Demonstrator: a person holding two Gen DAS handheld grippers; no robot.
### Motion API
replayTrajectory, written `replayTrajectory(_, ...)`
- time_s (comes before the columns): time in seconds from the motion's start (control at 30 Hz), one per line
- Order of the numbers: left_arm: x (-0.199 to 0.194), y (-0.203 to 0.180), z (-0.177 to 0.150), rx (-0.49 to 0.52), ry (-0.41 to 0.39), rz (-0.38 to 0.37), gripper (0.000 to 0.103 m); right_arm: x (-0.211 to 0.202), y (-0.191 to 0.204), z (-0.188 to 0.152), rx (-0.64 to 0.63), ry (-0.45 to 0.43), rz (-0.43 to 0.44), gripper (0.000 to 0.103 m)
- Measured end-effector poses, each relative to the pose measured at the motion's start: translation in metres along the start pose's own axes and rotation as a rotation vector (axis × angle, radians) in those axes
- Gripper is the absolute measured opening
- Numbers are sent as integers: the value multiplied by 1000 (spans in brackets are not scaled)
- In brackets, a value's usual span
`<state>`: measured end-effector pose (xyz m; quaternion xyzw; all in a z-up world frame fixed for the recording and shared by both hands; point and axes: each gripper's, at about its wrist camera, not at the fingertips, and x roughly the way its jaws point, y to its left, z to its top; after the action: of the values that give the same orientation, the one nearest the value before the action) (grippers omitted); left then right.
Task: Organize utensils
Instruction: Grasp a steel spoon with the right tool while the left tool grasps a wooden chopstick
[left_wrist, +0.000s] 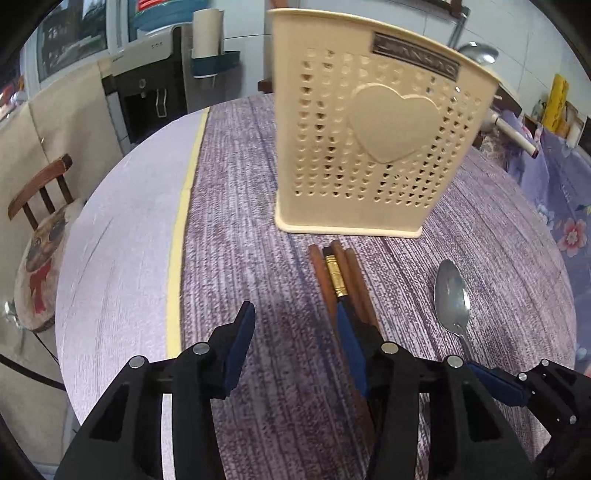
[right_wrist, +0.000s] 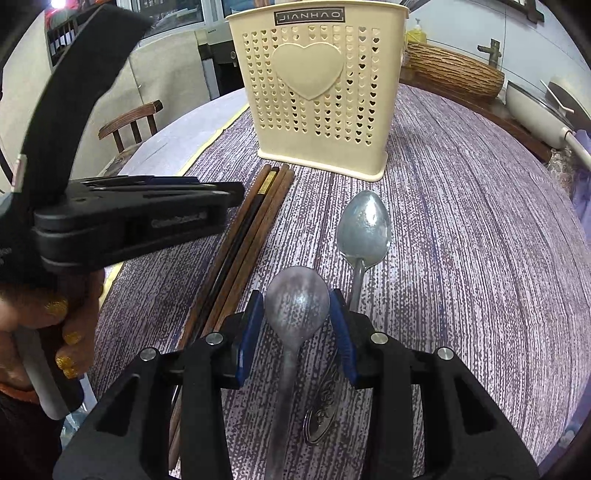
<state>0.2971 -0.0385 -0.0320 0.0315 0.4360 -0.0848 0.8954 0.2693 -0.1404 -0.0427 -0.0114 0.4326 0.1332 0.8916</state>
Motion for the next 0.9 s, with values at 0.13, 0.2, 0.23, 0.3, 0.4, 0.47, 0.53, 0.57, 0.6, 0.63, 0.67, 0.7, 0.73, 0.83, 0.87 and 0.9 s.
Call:
replayTrajectory(0.13, 7, -14, -1, 66, -2, 50, 51, -1, -1, -2, 2, -4, 4, 39)
replayTrajectory(0.2, 8, -9, -4, 60, 9, 90, 51, -1, -2, -2, 2, -3, 4, 39)
replayTrajectory(0.23, 7, -3, -5, 43, 10, 70, 51, -1, -2, -2, 3, -2, 5, 39)
replayTrajectory(0.3, 4, 15, -7, -5, 15, 64, 51, -1, -3, -2, 7, -4, 9, 39)
replayTrajectory(0.4, -3, 30, -8, -50, 3, 57, 51, -1, -2, -1, 14, -1, 4, 39)
replayTrajectory(0.47, -6, 36, -7, -71, 2, 36, 51, 0, -1, -1, 12, 2, -4, 39)
replayTrajectory(0.53, -11, 40, -9, -92, -1, 23, 51, 0, 0, -1, 15, 6, -5, 40)
replayTrajectory(0.57, -12, 43, -8, -108, -5, 18, 51, -1, 0, -1, 17, 8, -4, 41)
replayTrajectory(0.6, -14, 46, -9, -121, -7, 18, 51, -1, 0, -1, 16, 9, -4, 41)
replayTrajectory(0.63, -16, 47, -10, -127, -8, 24, 51, -1, 0, -1, 12, 10, -6, 42)
replayTrajectory(0.67, -17, 47, -12, -125, -7, 31, 51, -1, 2, -1, 8, 12, -12, 42)
replayTrajectory(0.7, -18, 44, -15, -114, -1, 41, 51, -1, 3, -1, 5, 13, -17, 42)
replayTrajectory(0.73, -18, 42, -17, -102, 4, 50, 51, -1, 4, -1, 4, 16, -21, 42)
replayTrajectory(0.83, -16, 36, -22, -80, 12, 82, 51, -2, 1, -1, 21, 16, -15, 42)
replayTrajectory(0.87, -14, 35, -22, -78, 18, 90, 51, -2, 0, -2, 26, 15, -15, 42)
replayTrajectory(0.9, -12, 35, -24, -77, 28, 100, 51, -2, -1, -2, 28, 14, -18, 42)
